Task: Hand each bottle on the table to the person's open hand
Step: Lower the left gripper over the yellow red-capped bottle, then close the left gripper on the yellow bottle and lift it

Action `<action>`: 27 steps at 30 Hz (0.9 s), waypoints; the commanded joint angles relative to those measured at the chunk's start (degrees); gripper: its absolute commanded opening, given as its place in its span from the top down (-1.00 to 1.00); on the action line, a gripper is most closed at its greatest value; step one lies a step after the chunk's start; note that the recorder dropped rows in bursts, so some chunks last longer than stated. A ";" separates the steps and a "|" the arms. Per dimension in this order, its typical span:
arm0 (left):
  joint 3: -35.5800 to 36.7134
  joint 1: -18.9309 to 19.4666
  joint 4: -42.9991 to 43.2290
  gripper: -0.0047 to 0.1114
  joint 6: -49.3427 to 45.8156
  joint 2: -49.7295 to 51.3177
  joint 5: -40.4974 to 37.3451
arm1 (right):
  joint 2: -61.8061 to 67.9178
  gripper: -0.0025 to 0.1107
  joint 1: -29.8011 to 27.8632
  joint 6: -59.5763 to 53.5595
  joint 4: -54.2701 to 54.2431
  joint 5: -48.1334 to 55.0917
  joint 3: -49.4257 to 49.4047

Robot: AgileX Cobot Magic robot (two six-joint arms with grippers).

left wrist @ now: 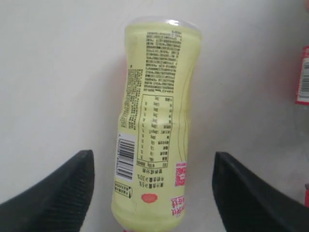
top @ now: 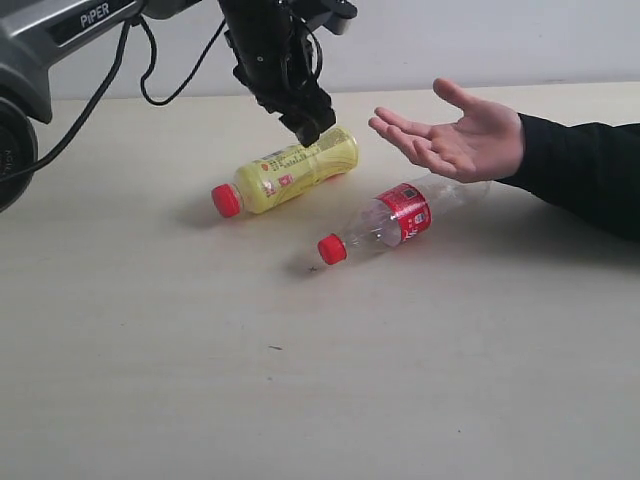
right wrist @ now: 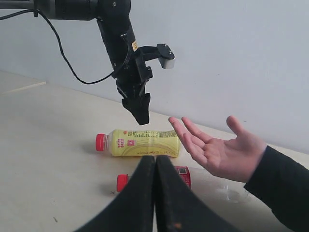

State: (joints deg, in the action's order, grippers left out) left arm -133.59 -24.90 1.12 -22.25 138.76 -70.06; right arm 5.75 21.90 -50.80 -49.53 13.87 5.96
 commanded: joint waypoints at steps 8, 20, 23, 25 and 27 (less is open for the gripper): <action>1.15 -0.42 -0.26 -0.24 -7.78 1.80 0.10 | -0.34 0.96 0.11 -0.05 -0.16 0.19 -0.16; 1.15 -0.42 1.51 -0.24 -7.78 4.96 3.16 | -0.34 0.96 0.11 -0.05 -0.16 0.19 -0.16; 1.15 -0.42 1.51 -0.24 -7.78 5.89 3.48 | -0.34 0.96 0.11 -0.05 -0.16 0.19 -0.16; 1.15 -0.42 1.27 -0.24 -7.78 7.19 2.48 | -0.34 0.96 0.11 -0.05 -0.16 0.19 -0.16; 1.15 -0.42 1.27 -0.24 -7.78 8.14 2.21 | -0.34 0.96 0.11 -0.05 -0.16 0.19 -0.16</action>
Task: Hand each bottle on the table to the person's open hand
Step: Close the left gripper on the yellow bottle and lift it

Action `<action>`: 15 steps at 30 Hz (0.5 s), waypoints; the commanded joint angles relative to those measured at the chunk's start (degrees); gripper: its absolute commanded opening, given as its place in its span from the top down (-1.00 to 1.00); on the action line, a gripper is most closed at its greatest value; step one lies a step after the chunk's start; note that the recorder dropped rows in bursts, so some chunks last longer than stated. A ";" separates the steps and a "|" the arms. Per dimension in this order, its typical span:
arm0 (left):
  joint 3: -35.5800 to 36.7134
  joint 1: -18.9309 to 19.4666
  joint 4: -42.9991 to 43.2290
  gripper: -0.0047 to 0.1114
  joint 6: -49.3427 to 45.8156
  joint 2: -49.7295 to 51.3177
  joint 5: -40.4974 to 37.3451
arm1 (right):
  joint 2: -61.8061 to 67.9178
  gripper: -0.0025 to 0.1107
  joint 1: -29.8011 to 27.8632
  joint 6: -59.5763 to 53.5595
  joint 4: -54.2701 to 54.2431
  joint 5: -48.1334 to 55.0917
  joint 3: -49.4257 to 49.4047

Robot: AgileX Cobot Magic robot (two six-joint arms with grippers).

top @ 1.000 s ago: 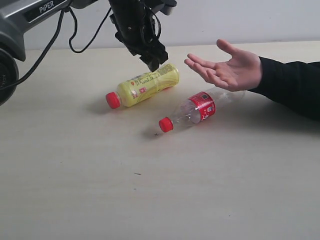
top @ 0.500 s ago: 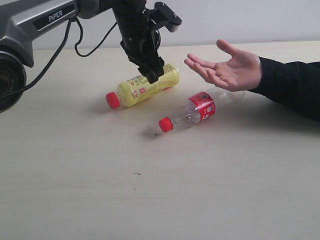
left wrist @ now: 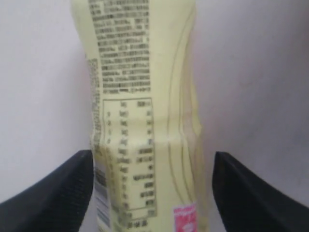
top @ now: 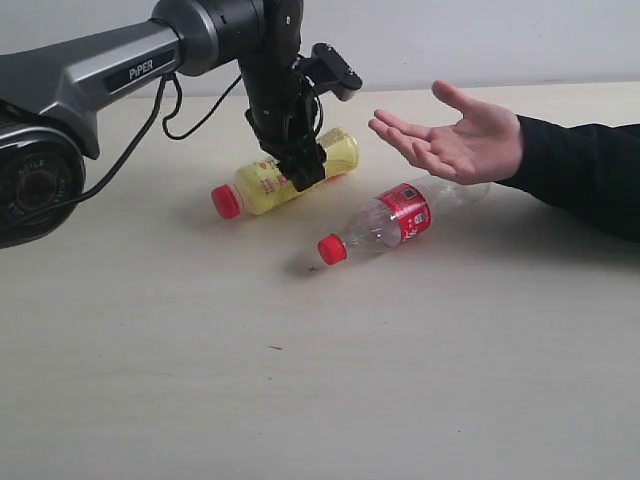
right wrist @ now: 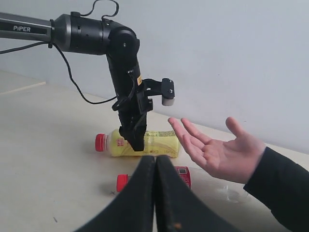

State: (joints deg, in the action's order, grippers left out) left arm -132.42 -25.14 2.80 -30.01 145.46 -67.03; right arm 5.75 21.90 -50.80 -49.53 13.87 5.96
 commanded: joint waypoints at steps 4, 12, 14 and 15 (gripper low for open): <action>-0.02 -0.19 -0.41 -0.24 -0.02 1.98 -0.68 | -0.34 0.96 0.11 -0.05 -0.16 0.19 -0.16; -0.02 -0.19 -0.29 -0.02 0.03 2.08 -0.06 | -0.34 0.96 0.11 -0.05 -0.16 0.19 -0.16; -0.02 -0.19 -0.01 0.16 -0.11 2.08 0.18 | -0.34 0.96 0.11 -0.05 -0.16 0.19 -0.16; -0.02 -0.19 0.36 0.28 -0.11 2.08 0.36 | -0.34 0.96 0.11 -0.05 -0.16 0.19 -0.16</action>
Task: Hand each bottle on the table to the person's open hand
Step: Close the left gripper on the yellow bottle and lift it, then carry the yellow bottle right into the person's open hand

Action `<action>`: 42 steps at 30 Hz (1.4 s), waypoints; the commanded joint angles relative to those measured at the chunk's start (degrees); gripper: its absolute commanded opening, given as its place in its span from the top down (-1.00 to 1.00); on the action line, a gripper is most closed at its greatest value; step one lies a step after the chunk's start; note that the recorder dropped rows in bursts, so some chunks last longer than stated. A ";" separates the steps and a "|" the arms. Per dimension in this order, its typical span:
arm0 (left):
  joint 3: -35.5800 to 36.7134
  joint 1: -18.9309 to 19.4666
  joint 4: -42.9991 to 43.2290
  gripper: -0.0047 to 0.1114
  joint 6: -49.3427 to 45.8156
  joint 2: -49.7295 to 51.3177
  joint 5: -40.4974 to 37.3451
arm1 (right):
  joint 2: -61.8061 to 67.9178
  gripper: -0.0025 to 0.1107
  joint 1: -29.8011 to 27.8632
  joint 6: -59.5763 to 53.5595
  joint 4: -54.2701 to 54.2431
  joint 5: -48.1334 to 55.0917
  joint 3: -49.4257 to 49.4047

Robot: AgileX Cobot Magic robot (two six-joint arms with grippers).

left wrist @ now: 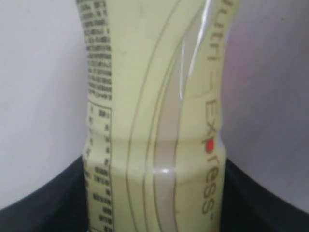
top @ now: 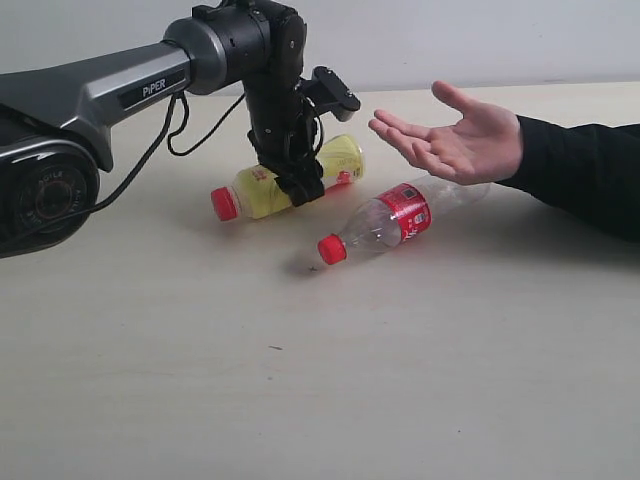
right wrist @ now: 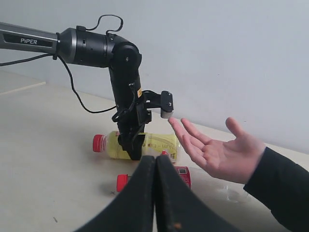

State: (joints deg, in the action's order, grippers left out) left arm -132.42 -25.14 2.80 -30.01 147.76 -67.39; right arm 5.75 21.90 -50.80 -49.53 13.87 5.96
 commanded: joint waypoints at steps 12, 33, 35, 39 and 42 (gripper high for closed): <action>-0.13 0.16 8.81 0.92 8.72 -4.40 -2.57 | -0.34 0.96 0.11 -0.05 -0.16 0.19 -0.16; 45.63 -11.04 0.65 0.92 56.09 -51.52 13.11 | -0.34 0.96 0.11 -0.05 -0.16 0.19 -0.16; 49.73 -12.15 0.65 0.92 58.97 -53.63 14.37 | -0.34 0.96 0.11 -0.05 -0.16 0.19 -0.16; 52.73 -14.30 0.41 0.92 59.61 -54.80 8.93 | -0.34 0.96 0.11 -0.05 -0.16 0.19 -0.16; 52.73 -14.40 -1.22 0.92 59.61 -54.80 5.86 | -0.34 0.96 0.11 -0.05 -0.16 0.19 -0.16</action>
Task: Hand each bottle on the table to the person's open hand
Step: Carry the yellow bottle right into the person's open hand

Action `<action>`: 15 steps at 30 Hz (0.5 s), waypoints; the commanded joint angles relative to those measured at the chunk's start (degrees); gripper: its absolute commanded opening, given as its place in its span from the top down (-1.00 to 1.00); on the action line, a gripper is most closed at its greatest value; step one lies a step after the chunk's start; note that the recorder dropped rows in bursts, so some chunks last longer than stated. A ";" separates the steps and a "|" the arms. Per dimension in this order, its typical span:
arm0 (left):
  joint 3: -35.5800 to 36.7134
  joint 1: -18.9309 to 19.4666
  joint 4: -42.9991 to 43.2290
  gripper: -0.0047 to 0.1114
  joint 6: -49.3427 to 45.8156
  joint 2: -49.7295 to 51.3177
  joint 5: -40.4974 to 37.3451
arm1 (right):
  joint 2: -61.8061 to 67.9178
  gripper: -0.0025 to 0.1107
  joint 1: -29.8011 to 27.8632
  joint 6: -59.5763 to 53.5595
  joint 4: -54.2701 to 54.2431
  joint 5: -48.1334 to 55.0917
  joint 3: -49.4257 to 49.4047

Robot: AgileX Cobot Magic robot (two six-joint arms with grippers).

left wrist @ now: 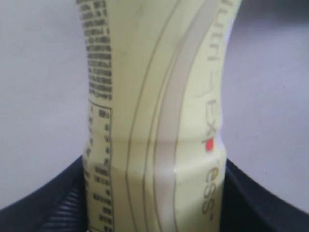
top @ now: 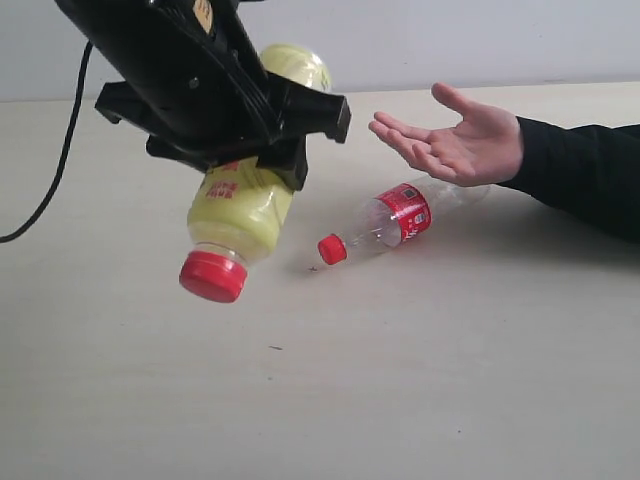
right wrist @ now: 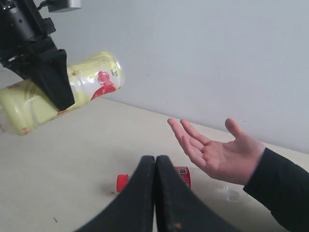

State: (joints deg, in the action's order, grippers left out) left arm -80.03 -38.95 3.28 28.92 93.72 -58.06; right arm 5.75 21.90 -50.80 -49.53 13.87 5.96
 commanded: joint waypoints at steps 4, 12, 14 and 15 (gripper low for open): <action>-0.03 -0.58 -3.28 0.92 0.69 -1.02 -2.41 | -0.34 0.96 0.11 -0.05 -0.16 0.19 -0.16; -0.61 -0.58 -3.28 0.92 12.65 -0.35 9.26 | -0.34 0.96 0.11 -0.05 -0.16 0.19 -0.16; -0.61 -0.58 -5.55 0.92 15.57 0.46 15.25 | -0.34 0.96 0.11 -0.05 -0.16 0.19 -0.16; -0.61 -0.58 -6.65 0.92 17.02 0.97 17.48 | -0.34 0.96 0.11 -0.05 -0.16 0.19 -0.16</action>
State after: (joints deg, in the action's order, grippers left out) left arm -80.11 -39.29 -0.58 40.75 93.84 -48.47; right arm 5.75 21.90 -50.80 -49.53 13.87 5.96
